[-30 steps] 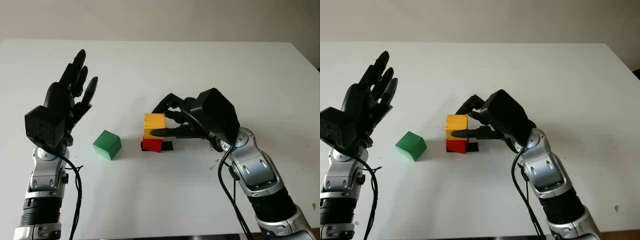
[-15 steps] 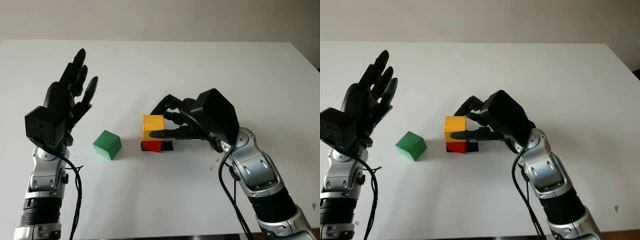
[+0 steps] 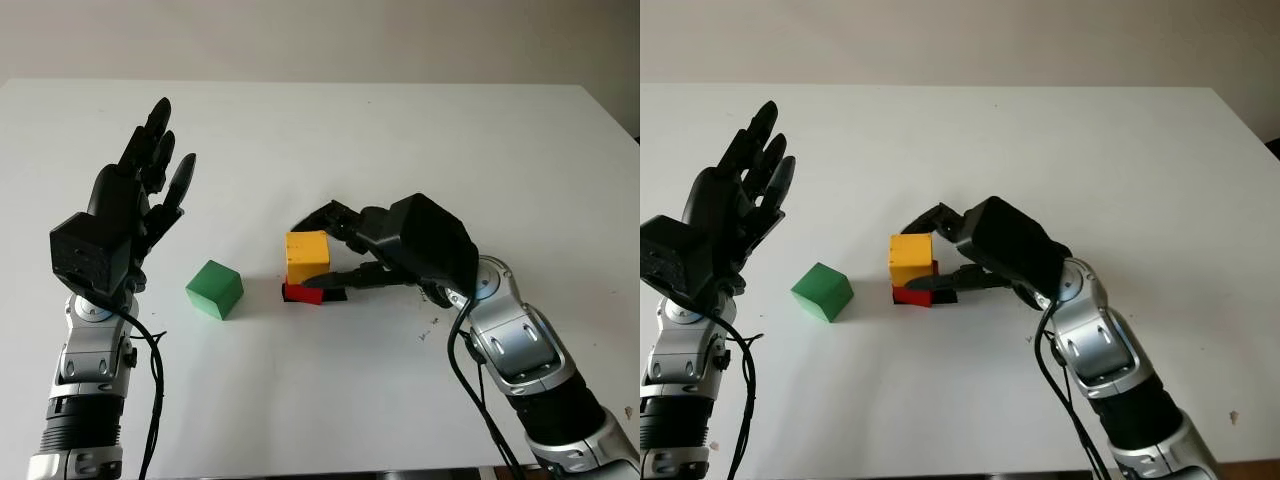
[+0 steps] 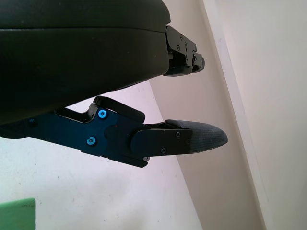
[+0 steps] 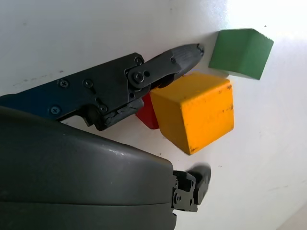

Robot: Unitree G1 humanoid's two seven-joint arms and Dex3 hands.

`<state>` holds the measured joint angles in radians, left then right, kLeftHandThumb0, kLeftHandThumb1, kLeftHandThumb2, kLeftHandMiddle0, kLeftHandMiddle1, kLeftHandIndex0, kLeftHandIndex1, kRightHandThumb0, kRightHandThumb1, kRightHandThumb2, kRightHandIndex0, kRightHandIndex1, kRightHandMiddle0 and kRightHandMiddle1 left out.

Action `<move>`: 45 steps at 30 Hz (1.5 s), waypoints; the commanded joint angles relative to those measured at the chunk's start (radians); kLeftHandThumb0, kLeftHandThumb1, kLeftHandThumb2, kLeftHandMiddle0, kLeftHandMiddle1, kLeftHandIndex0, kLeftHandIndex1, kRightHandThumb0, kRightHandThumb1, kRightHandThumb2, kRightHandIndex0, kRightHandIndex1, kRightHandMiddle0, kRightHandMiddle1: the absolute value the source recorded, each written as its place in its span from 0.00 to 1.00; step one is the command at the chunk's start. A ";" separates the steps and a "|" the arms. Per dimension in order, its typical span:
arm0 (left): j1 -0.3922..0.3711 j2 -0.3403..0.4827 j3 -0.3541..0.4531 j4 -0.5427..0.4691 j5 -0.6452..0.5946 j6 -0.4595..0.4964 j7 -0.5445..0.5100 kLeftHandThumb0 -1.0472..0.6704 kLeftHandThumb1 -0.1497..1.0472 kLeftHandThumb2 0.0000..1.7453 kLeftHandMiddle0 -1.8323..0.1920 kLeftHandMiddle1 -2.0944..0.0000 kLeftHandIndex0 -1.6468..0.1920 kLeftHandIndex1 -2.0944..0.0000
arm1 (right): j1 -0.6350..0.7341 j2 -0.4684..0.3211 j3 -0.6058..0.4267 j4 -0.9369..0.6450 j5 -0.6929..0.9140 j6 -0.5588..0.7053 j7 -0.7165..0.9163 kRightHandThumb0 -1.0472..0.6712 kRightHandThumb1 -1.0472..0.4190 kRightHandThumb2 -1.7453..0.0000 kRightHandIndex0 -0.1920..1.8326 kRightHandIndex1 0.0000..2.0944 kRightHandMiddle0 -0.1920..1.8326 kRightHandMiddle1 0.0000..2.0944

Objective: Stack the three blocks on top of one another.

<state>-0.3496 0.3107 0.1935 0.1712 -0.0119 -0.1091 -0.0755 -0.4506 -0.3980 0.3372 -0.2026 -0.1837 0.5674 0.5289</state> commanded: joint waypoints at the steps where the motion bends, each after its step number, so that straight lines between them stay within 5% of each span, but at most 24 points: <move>1: 0.006 -0.004 0.000 -0.005 -0.003 -0.007 0.001 0.23 1.00 0.23 0.84 0.97 0.82 0.97 | 0.015 -0.015 -0.004 0.004 -0.002 -0.040 0.005 0.19 0.11 0.97 0.00 0.00 0.00 0.01; 12: 0.010 -0.002 0.000 -0.001 -0.004 -0.014 -0.001 0.23 1.00 0.23 0.84 0.97 0.82 0.97 | 0.059 -0.034 -0.092 0.017 0.068 -0.155 0.040 0.16 0.13 0.97 0.00 0.00 0.00 0.00; 16: 0.012 -0.001 0.000 -0.002 0.001 -0.013 0.004 0.23 1.00 0.23 0.84 0.97 0.82 0.98 | 0.080 -0.062 -0.158 0.029 0.077 -0.336 0.016 0.10 0.05 0.95 0.00 0.00 0.00 0.00; 18: 0.011 -0.001 0.001 -0.001 -0.005 -0.013 0.000 0.23 1.00 0.23 0.84 0.98 0.83 0.98 | 0.091 -0.067 -0.188 0.057 0.075 -0.451 -0.011 0.09 0.01 0.79 0.00 0.00 0.00 0.00; 22: 0.010 -0.003 -0.001 -0.003 -0.002 -0.012 0.005 0.24 1.00 0.23 0.84 0.97 0.82 0.97 | 0.103 -0.021 -0.271 0.118 0.116 -0.559 -0.095 0.12 0.00 0.68 0.01 0.01 0.03 0.02; 34: 0.010 0.000 0.001 0.000 -0.009 -0.023 -0.002 0.23 1.00 0.23 0.83 0.97 0.82 0.97 | 0.117 0.154 -0.443 0.193 0.271 -0.473 -0.326 0.27 0.00 0.65 0.04 0.03 0.05 0.03; 45: 0.012 0.011 0.007 -0.005 -0.023 -0.018 -0.024 0.24 1.00 0.23 0.83 0.97 0.81 0.97 | 0.143 0.208 -0.450 0.256 0.282 -0.428 -0.387 0.25 0.00 0.63 0.03 0.02 0.02 0.02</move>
<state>-0.3424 0.3108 0.1958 0.1735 -0.0321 -0.1258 -0.0943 -0.3141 -0.1921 -0.1154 0.0576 0.0948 0.1278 0.1424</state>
